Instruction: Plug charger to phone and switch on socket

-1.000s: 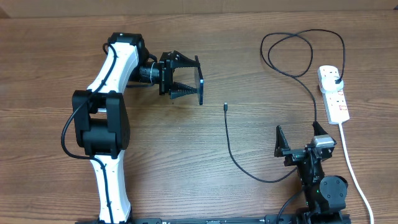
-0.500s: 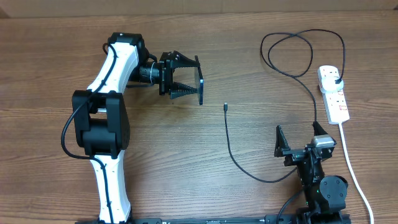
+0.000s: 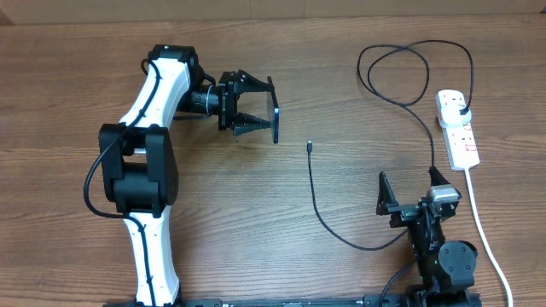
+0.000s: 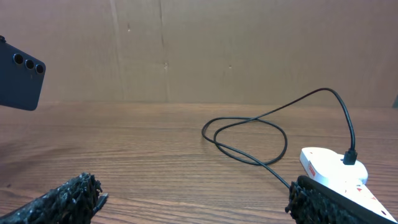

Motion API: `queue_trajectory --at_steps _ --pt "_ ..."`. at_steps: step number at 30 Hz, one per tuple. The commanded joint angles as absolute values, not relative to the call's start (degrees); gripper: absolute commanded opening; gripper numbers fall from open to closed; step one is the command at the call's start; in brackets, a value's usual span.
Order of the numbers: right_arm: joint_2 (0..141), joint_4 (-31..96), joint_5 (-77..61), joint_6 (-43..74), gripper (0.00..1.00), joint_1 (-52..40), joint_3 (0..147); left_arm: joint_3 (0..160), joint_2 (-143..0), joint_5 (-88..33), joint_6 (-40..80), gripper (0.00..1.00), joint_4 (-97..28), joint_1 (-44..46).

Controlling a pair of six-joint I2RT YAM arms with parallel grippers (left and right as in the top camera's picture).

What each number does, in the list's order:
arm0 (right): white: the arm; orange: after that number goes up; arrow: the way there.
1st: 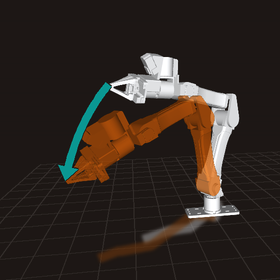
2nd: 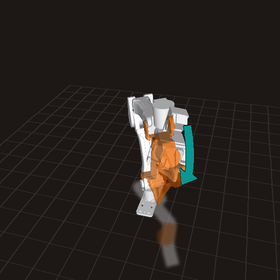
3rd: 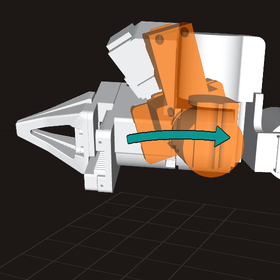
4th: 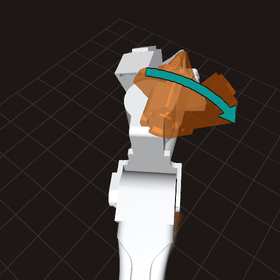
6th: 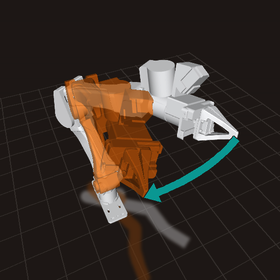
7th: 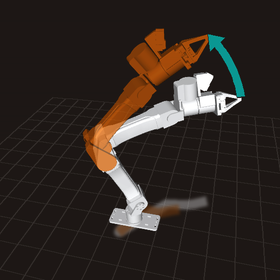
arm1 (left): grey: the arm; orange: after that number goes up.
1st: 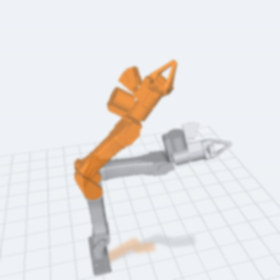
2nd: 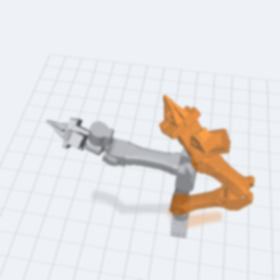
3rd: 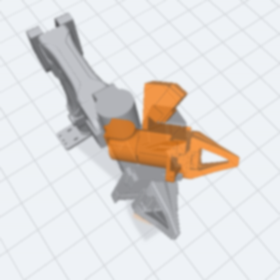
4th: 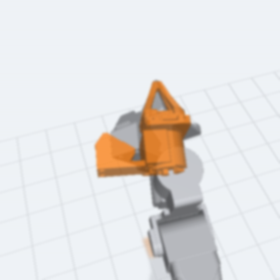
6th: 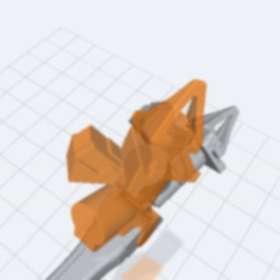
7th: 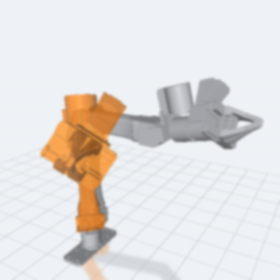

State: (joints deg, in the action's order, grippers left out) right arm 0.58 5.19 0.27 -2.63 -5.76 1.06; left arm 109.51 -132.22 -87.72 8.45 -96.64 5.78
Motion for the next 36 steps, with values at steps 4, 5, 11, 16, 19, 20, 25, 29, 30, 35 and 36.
queue_trajectory --at_steps 4,5,11,16,19,20,25,29,30,35,36 --pt "0.2 2.5 -1.7 -2.8 1.0 -5.8 0.4 110.8 -129.2 -90.7 9.4 0.67 -96.9 5.7" --pt "0.2 1.4 -4.9 -2.8 1.0 -5.8 0.4 110.8 -129.2 -90.7 9.4 0.66 -96.9 5.7" --pt "0.2 -4.8 -47.3 -2.9 1.0 -5.8 0.4 110.8 -129.2 -90.7 9.4 0.66 -96.9 5.6" --pt "0.2 -23.2 -42.5 15.3 1.0 -5.8 1.0 110.8 -129.2 -90.7 9.4 0.65 -96.9 5.6" --pt "0.4 -29.2 -38.5 18.2 1.0 -5.8 6.5 110.8 -129.2 -90.7 9.5 0.64 -96.9 5.6" --pt "0.7 -27.8 -37.3 18.0 1.0 -5.8 8.4 110.8 -129.2 -90.7 9.5 0.64 -96.9 5.6" --pt "10.5 3.5 -35.6 9.5 1.0 -5.8 29.3 110.8 -129.2 -90.7 10.4 0.65 -96.9 5.6" --pt "24.6 22.7 -40.3 8.3 1.0 -5.8 44.9 110.8 -129.2 -90.7 10.4 0.64 -96.9 5.6" --pt "27.6 23.7 -44.5 9.2 1.0 -5.8 47.1 110.8 -129.2 -90.7 10.4 0.64 -96.9 5.6" --pt "35.8 16.4 -67.4 20.8 1.0 -5.9 49.1 110.8 -129.2 -90.7 11.3 0.64 -96.9 5.6" --pt "36.7 15.0 -67.4 23.1 1.0 -5.9 49.1 110.8 -129.2 -90.7 11.4 0.64 -96.9 5.6"
